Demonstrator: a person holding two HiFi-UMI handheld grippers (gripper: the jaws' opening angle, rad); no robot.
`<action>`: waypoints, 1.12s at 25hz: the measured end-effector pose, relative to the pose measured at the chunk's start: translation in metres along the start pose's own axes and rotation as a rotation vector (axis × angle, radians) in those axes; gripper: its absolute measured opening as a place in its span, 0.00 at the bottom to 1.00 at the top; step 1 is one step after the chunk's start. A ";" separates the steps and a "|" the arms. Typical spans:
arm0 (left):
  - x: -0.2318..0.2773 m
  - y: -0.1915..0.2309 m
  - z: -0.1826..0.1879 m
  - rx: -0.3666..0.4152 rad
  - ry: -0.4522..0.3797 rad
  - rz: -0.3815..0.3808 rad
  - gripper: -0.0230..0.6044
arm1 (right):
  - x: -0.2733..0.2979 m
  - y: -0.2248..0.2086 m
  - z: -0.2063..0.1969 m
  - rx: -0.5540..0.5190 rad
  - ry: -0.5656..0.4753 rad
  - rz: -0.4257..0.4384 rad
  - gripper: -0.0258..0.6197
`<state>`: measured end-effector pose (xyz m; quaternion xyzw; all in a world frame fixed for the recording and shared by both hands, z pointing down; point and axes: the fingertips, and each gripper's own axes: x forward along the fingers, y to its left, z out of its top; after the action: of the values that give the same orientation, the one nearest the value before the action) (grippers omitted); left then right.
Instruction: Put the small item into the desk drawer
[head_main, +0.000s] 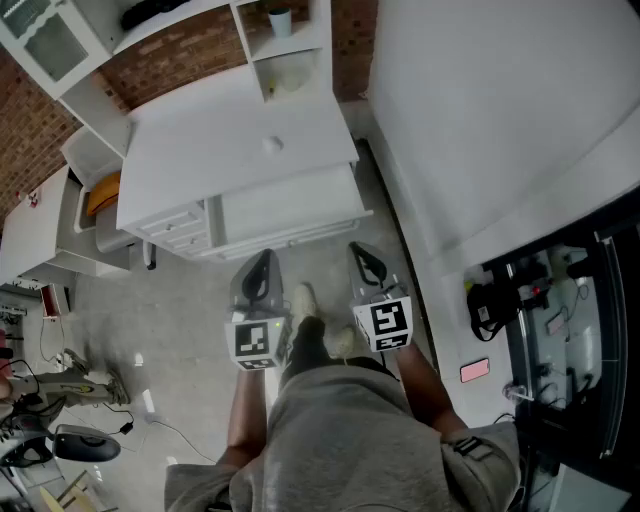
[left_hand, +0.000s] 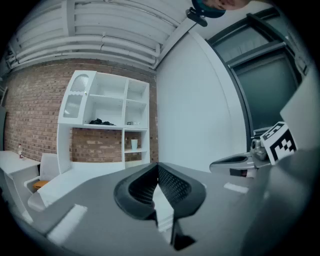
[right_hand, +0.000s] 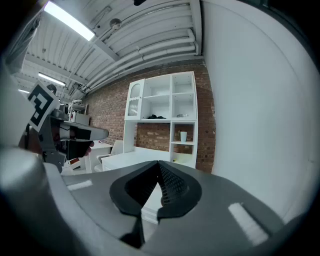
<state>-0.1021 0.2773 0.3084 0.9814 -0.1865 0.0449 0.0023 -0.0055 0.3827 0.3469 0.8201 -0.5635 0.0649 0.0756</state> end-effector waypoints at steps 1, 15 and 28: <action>0.001 0.001 0.000 -0.001 0.001 0.002 0.06 | 0.000 -0.002 0.000 -0.001 -0.001 -0.002 0.04; 0.067 0.039 -0.008 -0.018 0.043 0.007 0.06 | 0.077 -0.024 0.005 0.033 0.020 0.018 0.04; 0.162 0.144 -0.002 -0.029 0.060 0.034 0.06 | 0.228 -0.018 0.030 0.014 0.053 0.087 0.04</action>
<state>-0.0050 0.0841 0.3233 0.9762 -0.2036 0.0717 0.0212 0.0930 0.1741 0.3603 0.7933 -0.5960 0.0937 0.0818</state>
